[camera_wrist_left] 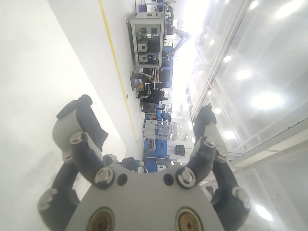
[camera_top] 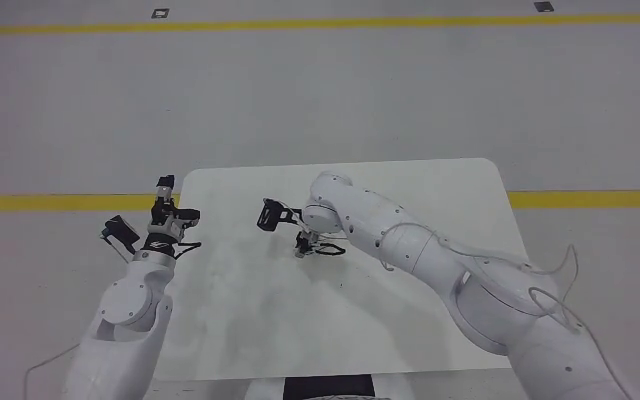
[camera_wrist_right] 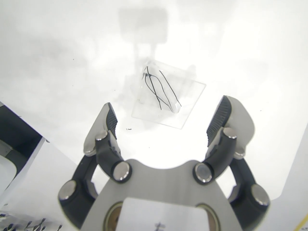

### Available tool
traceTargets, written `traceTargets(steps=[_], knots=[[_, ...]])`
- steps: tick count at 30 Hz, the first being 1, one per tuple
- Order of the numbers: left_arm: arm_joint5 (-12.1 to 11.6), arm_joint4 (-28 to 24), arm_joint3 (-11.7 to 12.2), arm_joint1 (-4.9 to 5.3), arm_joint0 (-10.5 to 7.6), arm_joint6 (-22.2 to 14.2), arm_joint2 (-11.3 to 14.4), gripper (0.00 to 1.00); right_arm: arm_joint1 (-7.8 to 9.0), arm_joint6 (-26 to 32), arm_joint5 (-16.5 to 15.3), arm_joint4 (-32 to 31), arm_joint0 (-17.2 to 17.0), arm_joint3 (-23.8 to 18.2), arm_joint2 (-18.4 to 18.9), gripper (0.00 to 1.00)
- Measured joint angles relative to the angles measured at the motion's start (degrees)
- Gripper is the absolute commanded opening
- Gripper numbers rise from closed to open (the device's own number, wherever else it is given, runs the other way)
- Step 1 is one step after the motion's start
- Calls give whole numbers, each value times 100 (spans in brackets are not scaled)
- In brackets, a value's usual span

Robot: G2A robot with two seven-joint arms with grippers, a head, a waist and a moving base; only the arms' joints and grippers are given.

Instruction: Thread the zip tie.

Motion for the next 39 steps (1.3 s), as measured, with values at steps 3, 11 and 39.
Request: traceTargets(steps=[3,11,39], knots=[[0,0,0,0,0,0,0,100,62,82,-2,3,-8,-132,42,49],[0,0,0,0,0,0,0,100,214,151,-2,-216,-47,-392,110,24],[0,0,0,0,0,0,0,100,241,-396,-2,-762,-389,-230,-229,14]])
